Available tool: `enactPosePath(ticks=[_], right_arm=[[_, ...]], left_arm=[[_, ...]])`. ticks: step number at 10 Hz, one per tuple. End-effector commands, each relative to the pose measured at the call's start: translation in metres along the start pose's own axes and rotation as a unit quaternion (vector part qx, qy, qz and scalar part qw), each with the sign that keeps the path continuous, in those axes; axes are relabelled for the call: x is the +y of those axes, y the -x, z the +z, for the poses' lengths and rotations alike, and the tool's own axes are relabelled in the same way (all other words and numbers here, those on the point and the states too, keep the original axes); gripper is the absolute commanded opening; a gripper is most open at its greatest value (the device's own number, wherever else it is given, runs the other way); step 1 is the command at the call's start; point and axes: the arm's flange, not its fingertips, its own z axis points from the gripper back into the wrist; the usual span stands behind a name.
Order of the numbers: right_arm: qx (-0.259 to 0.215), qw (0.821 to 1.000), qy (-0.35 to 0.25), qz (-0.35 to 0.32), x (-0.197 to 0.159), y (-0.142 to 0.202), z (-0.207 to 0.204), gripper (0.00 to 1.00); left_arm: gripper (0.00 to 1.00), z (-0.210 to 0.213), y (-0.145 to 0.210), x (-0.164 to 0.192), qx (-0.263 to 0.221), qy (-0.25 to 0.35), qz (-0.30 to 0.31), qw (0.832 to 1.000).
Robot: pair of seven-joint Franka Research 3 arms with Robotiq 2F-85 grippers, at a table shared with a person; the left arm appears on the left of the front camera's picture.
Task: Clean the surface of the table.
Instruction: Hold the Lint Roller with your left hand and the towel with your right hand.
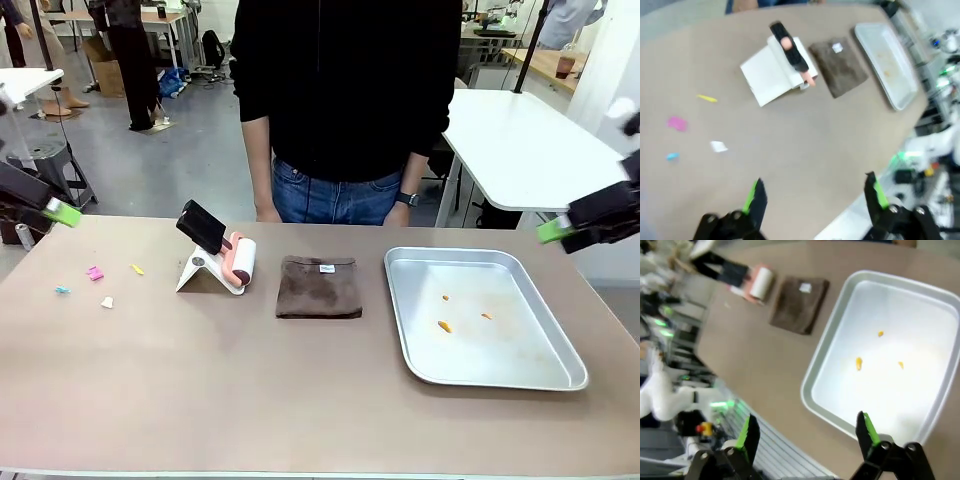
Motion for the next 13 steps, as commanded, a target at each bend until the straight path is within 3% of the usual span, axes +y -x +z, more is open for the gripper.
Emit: enactPosePath(ticks=[1, 4, 7, 10, 11, 12, 13], right_arm=[[-0.039, 0.993, -0.089, -0.07, -0.054, -0.001, 0.031, 1.0], [-0.095, 0.968, -0.173, -0.156, -0.141, 0.009, 0.06, 1.0], [-0.131, 0.947, -0.206, -0.21, -0.191, 0.022, 0.076, 1.0], [-0.138, 0.943, -0.198, -0.229, -0.199, 0.027, 0.072, 1.0], [-0.147, 0.943, -0.175, -0.241, -0.2, 0.027, 0.071, 1.0], [-0.127, 0.94, -0.202, -0.242, -0.204, 0.032, 0.069, 1.0], [-0.127, 0.94, -0.202, -0.242, -0.204, 0.032, 0.069, 1.0]], left_arm=[[1.0, 0.011, -0.008, 0.048, -0.042, 0.066, 0.075, 0.994], [1.0, 0.018, 0.022, 0.104, -0.098, 0.136, 0.162, 0.972], [1.0, 0.027, 0.065, 0.149, -0.176, 0.172, 0.266, 0.932], [1.0, 0.024, 0.077, 0.14, -0.208, 0.17, 0.285, 0.92], [1.0, 0.022, 0.076, 0.142, -0.206, 0.153, 0.294, 0.921], [1.0, 0.021, 0.075, 0.141, -0.201, 0.123, 0.283, 0.93], [1.0, 0.029, 0.08, 0.151, -0.197, 0.164, 0.293, 0.921]])
